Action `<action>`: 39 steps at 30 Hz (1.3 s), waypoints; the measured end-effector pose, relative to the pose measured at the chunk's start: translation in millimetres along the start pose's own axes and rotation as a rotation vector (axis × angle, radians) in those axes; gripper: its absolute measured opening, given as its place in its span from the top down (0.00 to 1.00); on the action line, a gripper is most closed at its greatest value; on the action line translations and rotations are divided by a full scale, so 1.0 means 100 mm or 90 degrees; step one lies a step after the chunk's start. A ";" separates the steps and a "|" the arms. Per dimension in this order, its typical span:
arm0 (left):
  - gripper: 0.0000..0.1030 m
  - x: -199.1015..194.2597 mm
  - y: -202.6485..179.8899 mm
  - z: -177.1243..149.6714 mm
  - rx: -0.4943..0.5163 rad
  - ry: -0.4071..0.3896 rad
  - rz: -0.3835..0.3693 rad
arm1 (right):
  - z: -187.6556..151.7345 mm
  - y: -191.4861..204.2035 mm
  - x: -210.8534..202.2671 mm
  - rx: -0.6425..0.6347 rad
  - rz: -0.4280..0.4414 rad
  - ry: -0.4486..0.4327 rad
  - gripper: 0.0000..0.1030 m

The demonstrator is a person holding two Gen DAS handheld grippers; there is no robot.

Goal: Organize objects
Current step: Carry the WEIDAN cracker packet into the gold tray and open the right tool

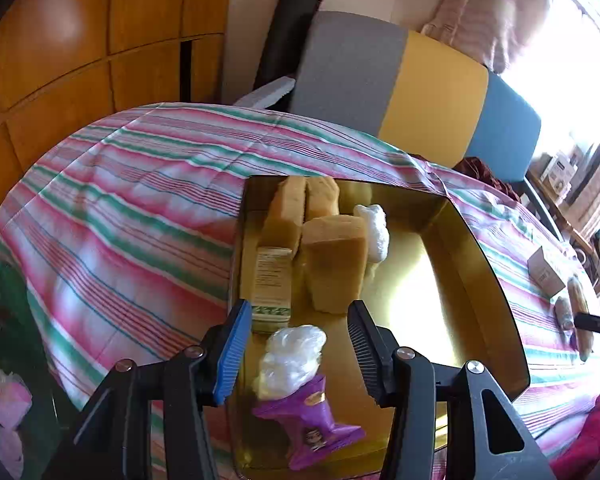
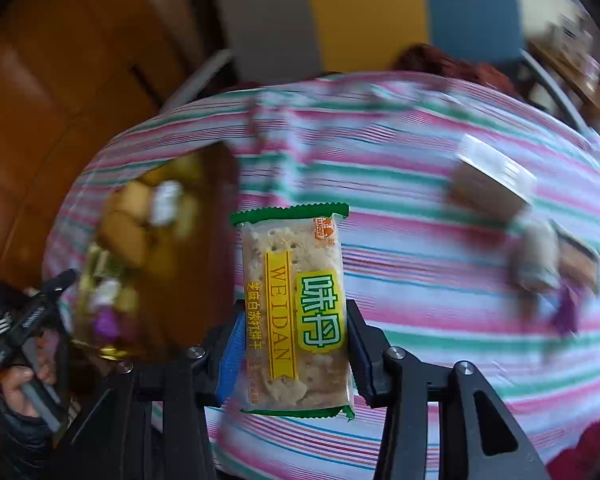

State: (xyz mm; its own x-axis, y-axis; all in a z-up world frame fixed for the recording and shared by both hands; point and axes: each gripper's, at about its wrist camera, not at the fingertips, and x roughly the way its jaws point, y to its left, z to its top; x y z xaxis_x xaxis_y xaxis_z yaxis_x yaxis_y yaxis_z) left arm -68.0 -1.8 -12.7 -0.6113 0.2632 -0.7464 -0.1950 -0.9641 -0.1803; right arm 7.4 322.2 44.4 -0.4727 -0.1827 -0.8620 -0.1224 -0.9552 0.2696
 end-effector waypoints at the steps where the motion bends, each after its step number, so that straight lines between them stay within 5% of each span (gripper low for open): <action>1: 0.50 -0.01 0.03 -0.01 -0.004 0.000 -0.002 | 0.05 0.18 0.06 -0.018 0.011 0.008 0.55; 9: 0.50 -0.07 0.27 -0.07 -0.039 0.001 -0.006 | 0.33 1.23 1.16 -0.107 0.013 0.125 0.55; 17: 0.50 -0.05 0.42 -0.12 -0.060 0.008 -0.007 | 0.58 1.47 1.85 -0.075 -0.053 0.173 0.55; 22: 0.48 -0.03 0.44 -0.13 -0.065 0.011 -0.007 | 0.70 1.53 2.11 -0.035 -0.049 0.196 0.55; 39: 0.44 -0.21 0.28 -0.09 -0.030 -0.033 0.017 | 0.48 1.36 1.55 -0.061 -0.020 0.066 0.55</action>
State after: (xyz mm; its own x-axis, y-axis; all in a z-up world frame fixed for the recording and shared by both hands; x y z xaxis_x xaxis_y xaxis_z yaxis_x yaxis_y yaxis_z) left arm -53.7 -34.5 -8.2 -0.6543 0.2380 -0.7178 -0.1433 -0.9710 -0.1913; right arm -124.8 174.9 -32.1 -0.3763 -0.1713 -0.9105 -0.0490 -0.9777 0.2042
